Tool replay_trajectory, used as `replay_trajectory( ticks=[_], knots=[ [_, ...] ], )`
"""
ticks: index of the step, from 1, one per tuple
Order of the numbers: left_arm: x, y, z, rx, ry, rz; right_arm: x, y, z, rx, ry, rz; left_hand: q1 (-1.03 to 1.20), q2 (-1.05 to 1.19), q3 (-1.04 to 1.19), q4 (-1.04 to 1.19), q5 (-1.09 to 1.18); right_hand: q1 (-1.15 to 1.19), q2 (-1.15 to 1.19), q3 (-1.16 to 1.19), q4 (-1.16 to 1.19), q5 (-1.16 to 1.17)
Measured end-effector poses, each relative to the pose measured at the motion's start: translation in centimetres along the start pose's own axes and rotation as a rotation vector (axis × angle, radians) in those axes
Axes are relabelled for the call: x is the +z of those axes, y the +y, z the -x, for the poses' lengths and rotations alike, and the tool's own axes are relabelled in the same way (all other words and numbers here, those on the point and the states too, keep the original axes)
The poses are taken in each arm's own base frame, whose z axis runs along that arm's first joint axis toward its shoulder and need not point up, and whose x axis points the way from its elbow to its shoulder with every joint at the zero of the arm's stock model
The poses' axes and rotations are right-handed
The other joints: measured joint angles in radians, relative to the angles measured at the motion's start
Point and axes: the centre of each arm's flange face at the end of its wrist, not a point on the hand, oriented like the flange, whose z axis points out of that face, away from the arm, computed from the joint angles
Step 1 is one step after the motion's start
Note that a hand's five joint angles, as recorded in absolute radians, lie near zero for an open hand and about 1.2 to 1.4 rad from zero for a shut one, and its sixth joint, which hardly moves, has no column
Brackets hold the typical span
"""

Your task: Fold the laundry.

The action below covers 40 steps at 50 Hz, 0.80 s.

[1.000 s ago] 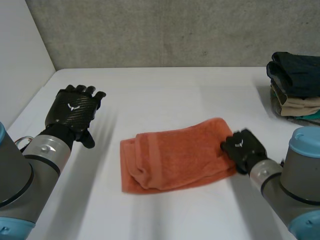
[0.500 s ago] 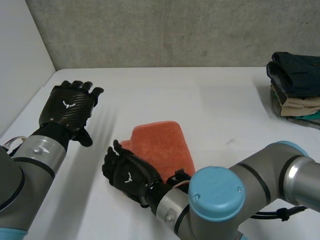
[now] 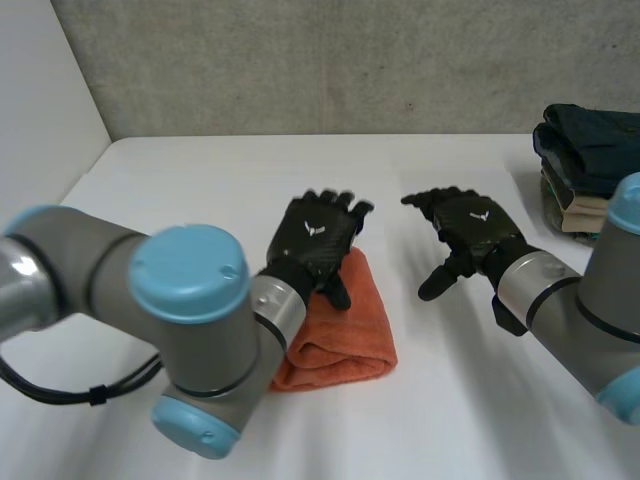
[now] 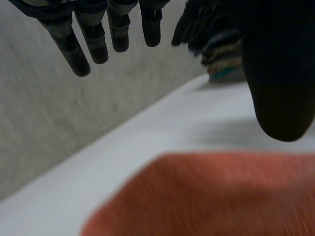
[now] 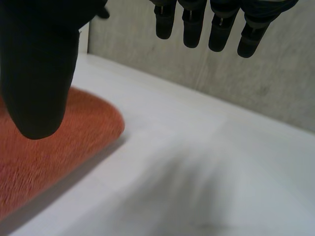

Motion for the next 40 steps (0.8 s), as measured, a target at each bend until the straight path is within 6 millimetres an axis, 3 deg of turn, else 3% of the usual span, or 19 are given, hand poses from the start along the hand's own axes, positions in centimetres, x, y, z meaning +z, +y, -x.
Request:
replay_trajectory(
  ticks=[6,12,20,30,35,40],
  knots=[
    [0.2,2.8,0.8,0.018,-0.122,0.118,1.2,1.2,0.7,0.031,-0.035,0.067,0.000,0.000,0.000,0.000,0.000,0.000,0.000,0.000,0.000,0.000],
    [-1.2,4.2,2.4,0.112,-0.243,0.236,2.0,1.6,4.3,0.078,-0.151,0.106,0.000,0.000,0.000,0.000,0.000,0.000,0.000,0.000,0.000,0.000],
    [-3.6,4.4,3.7,0.222,-0.263,0.306,2.9,3.5,8.6,0.074,-0.257,0.148,0.000,0.000,0.000,0.000,0.000,0.000,0.000,0.000,0.000,0.000],
    [-5.0,5.5,4.6,0.241,-0.272,0.343,4.0,5.9,8.5,-0.067,-0.160,0.202,0.002,0.000,0.000,0.000,0.000,0.000,0.000,0.000,0.000,0.000],
    [-4.8,4.4,5.0,0.224,-0.265,0.299,3.5,4.8,8.6,-0.152,-0.148,0.172,0.003,0.000,0.000,0.000,0.000,0.000,0.000,0.000,0.000,0.000],
    [-4.2,0.9,5.2,0.195,-0.202,0.168,1.7,1.8,9.2,-0.198,-0.153,0.083,0.003,0.000,0.000,0.000,0.000,0.000,0.000,0.000,0.000,0.000]
  ],
)
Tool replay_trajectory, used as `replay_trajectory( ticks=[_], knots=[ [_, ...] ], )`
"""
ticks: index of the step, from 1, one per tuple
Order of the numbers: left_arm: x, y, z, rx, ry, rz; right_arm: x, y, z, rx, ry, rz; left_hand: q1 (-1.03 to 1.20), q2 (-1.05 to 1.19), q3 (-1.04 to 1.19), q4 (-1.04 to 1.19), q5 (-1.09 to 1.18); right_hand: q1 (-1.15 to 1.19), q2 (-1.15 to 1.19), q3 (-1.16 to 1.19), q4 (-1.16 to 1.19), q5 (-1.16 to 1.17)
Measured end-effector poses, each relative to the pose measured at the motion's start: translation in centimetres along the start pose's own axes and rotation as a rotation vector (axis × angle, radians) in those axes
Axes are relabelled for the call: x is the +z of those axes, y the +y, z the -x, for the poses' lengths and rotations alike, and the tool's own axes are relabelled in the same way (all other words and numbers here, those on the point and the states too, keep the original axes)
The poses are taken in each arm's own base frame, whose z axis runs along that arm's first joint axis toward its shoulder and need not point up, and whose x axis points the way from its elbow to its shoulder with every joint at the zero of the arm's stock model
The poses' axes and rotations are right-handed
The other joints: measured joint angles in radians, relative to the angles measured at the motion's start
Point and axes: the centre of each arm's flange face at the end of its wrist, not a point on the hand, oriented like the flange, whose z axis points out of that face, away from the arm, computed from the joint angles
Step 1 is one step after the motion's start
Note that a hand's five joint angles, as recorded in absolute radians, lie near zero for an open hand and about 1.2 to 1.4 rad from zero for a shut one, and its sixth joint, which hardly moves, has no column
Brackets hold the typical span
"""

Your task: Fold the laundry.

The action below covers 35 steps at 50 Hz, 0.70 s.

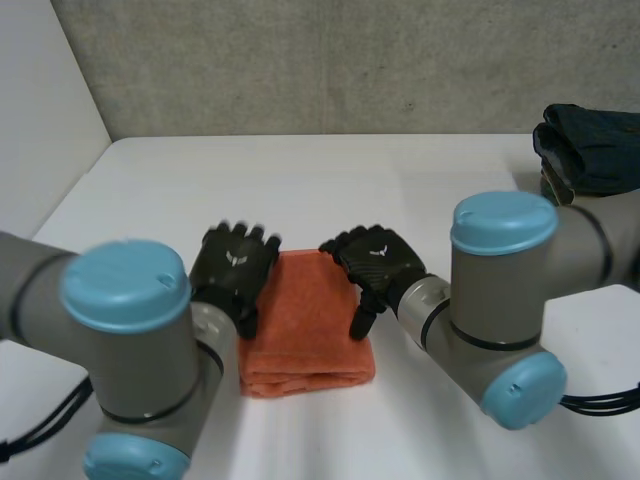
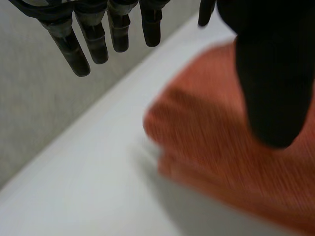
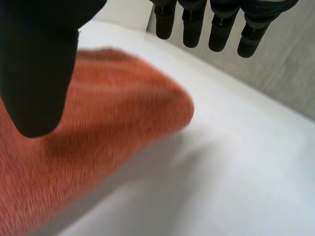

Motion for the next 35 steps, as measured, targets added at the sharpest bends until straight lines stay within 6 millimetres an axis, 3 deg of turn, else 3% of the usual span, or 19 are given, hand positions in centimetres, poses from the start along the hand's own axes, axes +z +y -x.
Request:
replay_trajectory(
  ticks=[6,11,15,20,24,35],
  knots=[
    [0.1,-4.5,2.2,-0.032,0.046,-0.167,-2.4,-0.8,1.5,-0.027,-0.011,-0.061,0.000,0.000,0.000,0.000,0.000,0.000,0.000,0.000,0.000,0.000],
    [0.0,-7.4,3.3,-0.027,0.149,-0.252,-3.9,1.3,4.0,-0.086,-0.049,-0.059,0.000,0.000,0.000,0.000,0.000,0.000,0.000,0.000,0.000,0.000],
    [-0.7,-8.7,2.8,-0.018,0.330,-0.271,-4.9,3.7,6.3,-0.174,-0.086,-0.065,0.000,0.000,0.000,0.000,0.000,0.000,0.000,0.000,0.000,0.000],
    [-1.5,-9.5,1.8,-0.026,0.541,-0.262,-4.8,5.8,7.8,-0.256,-0.091,-0.089,0.000,0.000,0.000,0.000,0.000,0.000,0.000,0.000,0.000,0.000],
    [-1.5,-9.6,1.4,-0.035,0.611,-0.252,-3.8,6.8,8.1,-0.287,-0.073,-0.102,0.000,0.000,0.000,0.000,0.000,0.000,0.000,0.000,0.000,0.000],
    [-1.0,-9.2,1.0,-0.040,0.601,-0.232,-1.1,7.6,7.9,-0.319,-0.037,-0.137,0.000,0.000,0.000,0.000,0.000,0.000,0.001,0.001,0.000,0.000]
  ],
)
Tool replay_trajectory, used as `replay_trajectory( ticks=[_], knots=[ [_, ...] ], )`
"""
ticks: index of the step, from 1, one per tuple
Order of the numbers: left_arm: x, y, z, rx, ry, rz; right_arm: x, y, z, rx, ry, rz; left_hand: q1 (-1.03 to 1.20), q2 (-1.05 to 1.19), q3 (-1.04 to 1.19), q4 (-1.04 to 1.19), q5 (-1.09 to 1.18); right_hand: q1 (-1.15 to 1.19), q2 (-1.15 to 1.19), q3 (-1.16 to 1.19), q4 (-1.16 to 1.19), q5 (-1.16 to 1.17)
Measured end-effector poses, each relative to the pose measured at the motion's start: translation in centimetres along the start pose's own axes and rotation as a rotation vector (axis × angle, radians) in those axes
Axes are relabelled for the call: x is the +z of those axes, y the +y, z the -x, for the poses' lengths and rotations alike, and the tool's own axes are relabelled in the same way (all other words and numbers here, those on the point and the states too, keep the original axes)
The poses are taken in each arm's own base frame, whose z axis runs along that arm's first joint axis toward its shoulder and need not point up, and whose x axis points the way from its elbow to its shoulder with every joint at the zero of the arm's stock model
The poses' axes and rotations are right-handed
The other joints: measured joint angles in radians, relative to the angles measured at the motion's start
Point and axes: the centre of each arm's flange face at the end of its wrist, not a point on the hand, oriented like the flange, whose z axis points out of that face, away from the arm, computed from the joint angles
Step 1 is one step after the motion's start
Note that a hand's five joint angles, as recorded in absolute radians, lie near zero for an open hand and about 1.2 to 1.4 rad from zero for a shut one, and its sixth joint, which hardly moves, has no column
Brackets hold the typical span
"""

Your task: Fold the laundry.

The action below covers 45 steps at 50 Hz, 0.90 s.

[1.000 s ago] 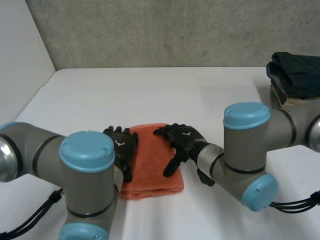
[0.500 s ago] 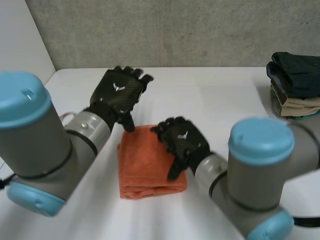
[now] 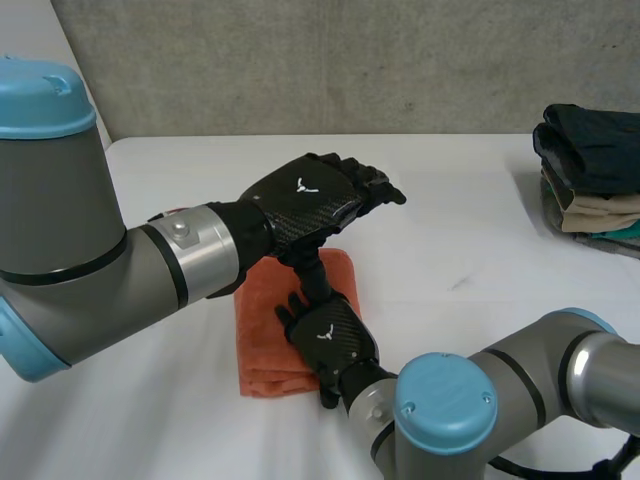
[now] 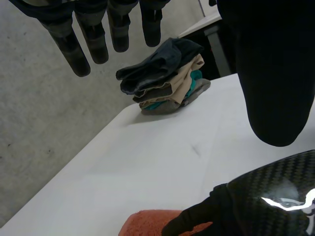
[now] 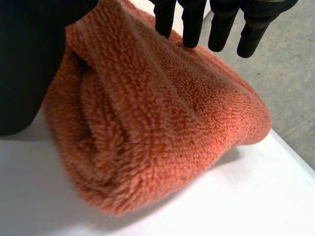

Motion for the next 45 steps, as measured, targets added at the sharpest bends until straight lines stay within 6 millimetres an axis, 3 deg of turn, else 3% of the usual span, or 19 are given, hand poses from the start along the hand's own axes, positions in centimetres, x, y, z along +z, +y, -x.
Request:
replay_trajectory(
  ticks=[13,19,20,22,23,25,32,35,42,45],
  knots=[
    [0.1,0.0,0.2,0.006,-0.010,-0.011,1.6,-0.5,-0.4,-0.016,0.029,-0.064,0.000,0.000,0.000,0.000,0.000,0.010,0.034,0.048,0.040,0.027],
    [0.2,-0.1,0.2,0.006,-0.013,-0.016,2.4,-0.7,-0.5,-0.015,0.036,-0.078,0.000,0.000,0.000,0.000,0.000,0.297,0.307,0.310,0.304,0.267],
    [0.2,-0.1,0.3,0.006,-0.013,-0.016,2.6,-0.7,-0.6,-0.014,0.039,-0.081,0.000,0.000,0.000,0.000,0.000,0.444,0.471,0.468,0.462,0.416],
    [0.2,-0.1,0.3,0.006,-0.014,-0.017,2.8,-0.8,-0.7,-0.014,0.041,-0.083,0.000,0.000,0.000,0.000,0.000,0.458,0.487,0.485,0.478,0.432],
    [0.2,-0.1,0.3,0.005,-0.015,-0.017,3.2,-0.8,-1.0,-0.012,0.049,-0.089,0.000,0.000,0.000,0.000,0.000,0.735,0.843,0.826,0.822,0.758],
    [0.1,-0.1,0.4,0.006,-0.017,-0.018,3.6,-0.9,-1.4,-0.011,0.059,-0.096,0.000,0.000,0.000,0.000,0.000,0.773,0.913,0.910,0.913,0.823],
    [0.0,-0.7,0.9,0.015,-0.034,-0.033,5.9,-2.5,-5.6,-0.001,0.163,-0.163,0.000,0.000,0.000,0.000,0.000,0.777,0.930,0.940,0.956,0.836],
    [-0.1,-1.2,1.6,0.024,-0.055,-0.048,6.9,-3.7,-8.6,0.001,0.230,-0.209,0.000,0.000,0.000,0.000,0.000,0.777,0.930,0.945,0.957,0.836],
    [-0.8,-3.1,3.4,0.033,-0.123,-0.098,8.1,-6.9,-16.8,-0.021,0.384,-0.335,0.000,0.000,0.000,0.000,0.000,0.777,0.930,0.948,0.957,0.836],
    [-1.0,-3.7,3.8,0.030,-0.139,-0.118,7.9,-8.7,-21.5,-0.046,0.469,-0.411,0.000,0.000,0.000,0.000,0.000,0.777,0.930,0.950,0.963,0.836]
  ],
)
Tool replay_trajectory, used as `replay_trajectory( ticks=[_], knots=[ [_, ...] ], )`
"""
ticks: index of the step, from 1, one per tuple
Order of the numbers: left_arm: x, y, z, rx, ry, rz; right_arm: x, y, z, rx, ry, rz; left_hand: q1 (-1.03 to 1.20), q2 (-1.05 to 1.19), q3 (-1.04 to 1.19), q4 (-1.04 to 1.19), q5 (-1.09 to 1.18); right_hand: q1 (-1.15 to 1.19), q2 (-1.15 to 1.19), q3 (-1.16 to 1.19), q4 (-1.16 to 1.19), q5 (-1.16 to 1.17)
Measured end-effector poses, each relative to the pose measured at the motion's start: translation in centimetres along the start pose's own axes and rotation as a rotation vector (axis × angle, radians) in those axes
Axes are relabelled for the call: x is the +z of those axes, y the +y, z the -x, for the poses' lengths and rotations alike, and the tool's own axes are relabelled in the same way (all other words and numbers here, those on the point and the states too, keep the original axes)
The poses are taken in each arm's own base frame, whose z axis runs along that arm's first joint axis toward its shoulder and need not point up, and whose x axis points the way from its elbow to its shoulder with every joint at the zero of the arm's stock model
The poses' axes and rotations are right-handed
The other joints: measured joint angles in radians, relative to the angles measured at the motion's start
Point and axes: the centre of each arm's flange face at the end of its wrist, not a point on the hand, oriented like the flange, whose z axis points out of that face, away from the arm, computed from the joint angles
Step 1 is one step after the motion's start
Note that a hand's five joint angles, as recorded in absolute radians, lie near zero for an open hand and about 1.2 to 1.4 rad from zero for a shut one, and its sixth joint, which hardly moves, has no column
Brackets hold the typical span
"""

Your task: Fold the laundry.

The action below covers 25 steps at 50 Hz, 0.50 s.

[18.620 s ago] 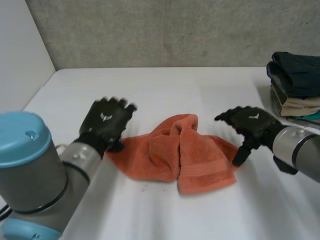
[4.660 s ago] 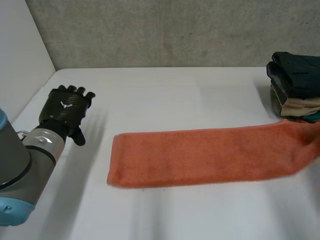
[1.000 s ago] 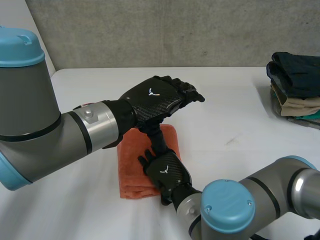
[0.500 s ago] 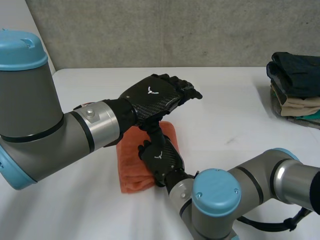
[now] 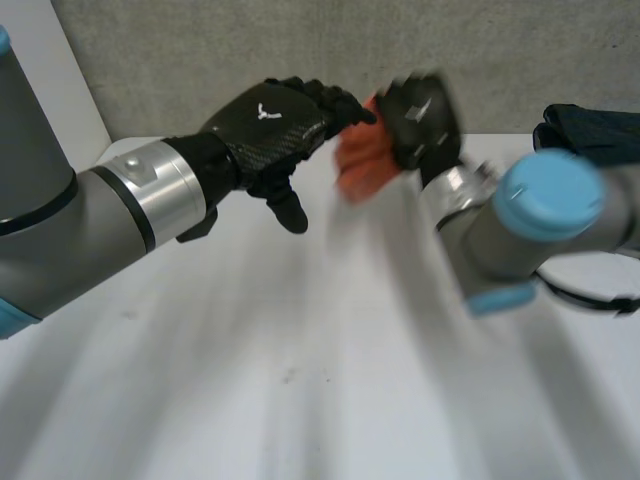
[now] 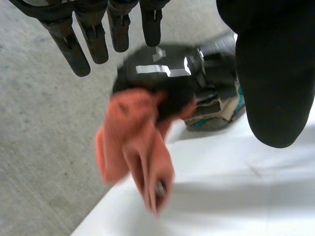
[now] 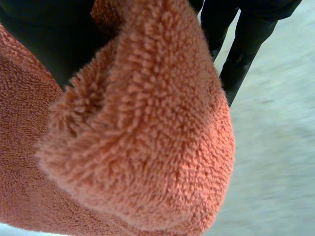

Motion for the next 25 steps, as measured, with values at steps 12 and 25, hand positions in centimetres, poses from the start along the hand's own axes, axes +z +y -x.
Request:
replay_trajectory(
  ticks=[12,25],
  knots=[
    [0.0,-0.8,0.2,-0.011,-0.011,-0.041,4.1,0.7,-21.0,-0.086,0.292,-0.225,0.000,0.000,0.000,0.000,0.000,0.000,0.000,0.000,0.006,0.000],
    [0.1,-0.1,-0.2,-0.019,0.001,-0.022,-1.8,17.4,-32.3,0.026,0.212,-0.019,0.000,0.000,0.000,0.000,0.000,0.000,0.000,0.006,0.014,0.000]
  ],
)
